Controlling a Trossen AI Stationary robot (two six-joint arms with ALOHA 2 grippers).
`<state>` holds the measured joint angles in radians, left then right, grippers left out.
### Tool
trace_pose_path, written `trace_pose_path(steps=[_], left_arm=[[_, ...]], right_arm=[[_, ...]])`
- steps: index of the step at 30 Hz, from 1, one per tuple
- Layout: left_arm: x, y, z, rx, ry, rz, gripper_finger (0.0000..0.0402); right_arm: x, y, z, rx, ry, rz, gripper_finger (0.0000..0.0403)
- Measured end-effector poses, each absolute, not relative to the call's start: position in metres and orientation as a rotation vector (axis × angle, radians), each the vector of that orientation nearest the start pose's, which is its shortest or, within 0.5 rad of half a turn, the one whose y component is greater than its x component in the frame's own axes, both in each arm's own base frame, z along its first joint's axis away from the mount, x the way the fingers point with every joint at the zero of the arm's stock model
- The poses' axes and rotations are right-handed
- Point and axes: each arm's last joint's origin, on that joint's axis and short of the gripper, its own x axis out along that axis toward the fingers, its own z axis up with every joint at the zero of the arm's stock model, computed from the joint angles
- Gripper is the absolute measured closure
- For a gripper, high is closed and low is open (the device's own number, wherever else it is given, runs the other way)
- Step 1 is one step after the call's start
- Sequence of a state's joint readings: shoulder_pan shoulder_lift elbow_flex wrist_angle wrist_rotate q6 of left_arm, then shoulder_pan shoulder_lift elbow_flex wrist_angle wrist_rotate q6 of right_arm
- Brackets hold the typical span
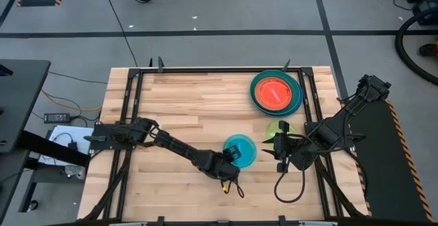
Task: Stack plastic plates
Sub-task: Stack the light blue plate on top of the pink plate
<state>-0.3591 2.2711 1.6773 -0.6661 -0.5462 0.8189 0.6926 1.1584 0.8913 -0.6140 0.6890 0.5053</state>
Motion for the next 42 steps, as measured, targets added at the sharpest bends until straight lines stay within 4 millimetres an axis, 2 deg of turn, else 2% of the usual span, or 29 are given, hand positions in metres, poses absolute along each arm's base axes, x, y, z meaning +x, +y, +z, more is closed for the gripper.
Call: trace_pose_path(steps=[7, 18, 22, 26, 31, 37, 42], left_arm=[[0.433, -0.143, 0.131, 1.256, 1.169, -0.349, 0.0271], [0.429, -0.143, 0.136, 1.237, 1.177, -0.410, 0.0391], [0.428, -0.142, 0.138, 1.264, 1.188, -0.403, 0.0392], [0.428, -0.136, 0.157, 1.273, 1.153, -0.379, 0.0391], [0.433, -0.109, 0.183, 1.225, 1.117, -0.294, 0.0391], [0.447, -0.068, 0.192, 1.215, 1.089, -0.217, 0.0391], [0.459, -0.042, 0.197, 1.258, 1.017, -0.207, 0.0391]], right_arm=[[0.184, 0.129, 0.270, -0.071, 0.643, -0.164, 0.0267], [0.184, 0.129, 0.270, -0.072, 0.641, -0.168, 0.0267], [0.184, 0.130, 0.270, -0.060, 0.630, -0.163, 0.0268], [0.183, 0.132, 0.271, -0.040, 0.625, -0.163, 0.0269], [0.181, 0.135, 0.271, -0.038, 0.596, -0.190, 0.0269], [0.180, 0.141, 0.275, -0.035, 0.549, -0.161, 0.0269], [0.178, 0.144, 0.275, -0.029, 0.551, -0.145, 0.0269]])
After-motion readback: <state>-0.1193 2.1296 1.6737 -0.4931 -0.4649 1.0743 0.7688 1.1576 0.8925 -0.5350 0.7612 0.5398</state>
